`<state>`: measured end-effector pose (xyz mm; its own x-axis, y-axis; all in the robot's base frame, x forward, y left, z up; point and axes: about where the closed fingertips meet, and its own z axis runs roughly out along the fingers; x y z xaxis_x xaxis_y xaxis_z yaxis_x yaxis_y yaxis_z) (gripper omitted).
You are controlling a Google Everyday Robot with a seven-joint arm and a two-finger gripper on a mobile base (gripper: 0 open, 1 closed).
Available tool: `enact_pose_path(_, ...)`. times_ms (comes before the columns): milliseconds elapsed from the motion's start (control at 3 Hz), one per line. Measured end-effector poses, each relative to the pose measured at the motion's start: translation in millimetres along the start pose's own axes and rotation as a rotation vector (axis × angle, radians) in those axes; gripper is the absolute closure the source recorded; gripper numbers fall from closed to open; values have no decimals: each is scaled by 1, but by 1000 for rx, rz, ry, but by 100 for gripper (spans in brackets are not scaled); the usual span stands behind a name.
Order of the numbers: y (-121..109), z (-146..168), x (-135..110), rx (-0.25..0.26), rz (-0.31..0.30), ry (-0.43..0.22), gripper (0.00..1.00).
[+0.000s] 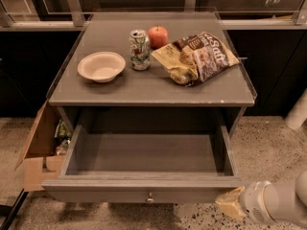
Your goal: Close top drawer
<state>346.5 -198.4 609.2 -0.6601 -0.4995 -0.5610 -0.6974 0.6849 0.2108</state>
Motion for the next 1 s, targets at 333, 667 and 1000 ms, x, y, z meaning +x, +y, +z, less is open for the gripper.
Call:
enact_pose_path(333,-8,19,-39,-15,-85,35,100)
enact_pose_path(667,-12,30,-73,-22,-143,47,100)
enact_pose_path(1000,-17,37,-117,-7,-204,40,100)
